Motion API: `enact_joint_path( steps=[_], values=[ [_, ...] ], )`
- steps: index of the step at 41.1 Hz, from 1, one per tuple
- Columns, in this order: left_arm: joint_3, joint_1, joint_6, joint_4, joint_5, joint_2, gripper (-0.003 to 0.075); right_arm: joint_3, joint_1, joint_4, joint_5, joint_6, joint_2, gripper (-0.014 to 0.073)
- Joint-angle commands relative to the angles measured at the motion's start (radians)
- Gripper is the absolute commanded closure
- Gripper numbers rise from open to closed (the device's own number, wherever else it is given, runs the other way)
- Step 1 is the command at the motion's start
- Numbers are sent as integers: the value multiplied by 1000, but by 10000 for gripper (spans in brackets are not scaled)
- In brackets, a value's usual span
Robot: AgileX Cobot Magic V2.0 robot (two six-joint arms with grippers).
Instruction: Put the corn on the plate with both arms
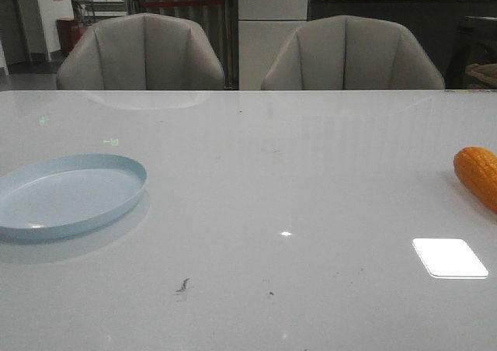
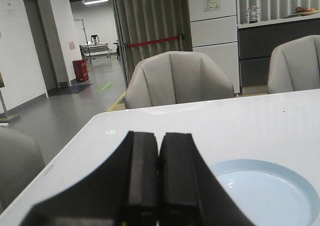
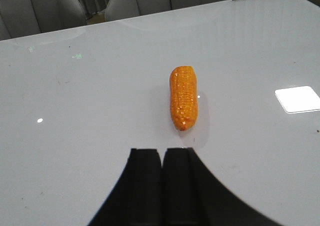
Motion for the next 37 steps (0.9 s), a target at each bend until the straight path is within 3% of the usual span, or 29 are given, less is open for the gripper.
enact_joint_path(
  steps=[1,17,22,29,32,37],
  values=[
    [37,-7,-11,-1,-89,-11,627,-21,1,-6,-84,-3,-24,536],
    [37,-7,-11,-1,-89,-11,627,-21,1,-6,-110,-3,-24,536],
    [37,-7,-11,-59,-141,-11,627,-21,1,-6,-169,-3,-24,536],
    [11,-7,-11,-64,-278,-11,627,-30,1,4,-363,-3,-24,536],
    [-30,-7,-11,-64,-265,-11,627,-70,1,4,-404,-3,-24,536],
    [-129,-7,-11,-23,-251,13,627,-195,1,-3,-341,-6,-22,536]
  ],
)
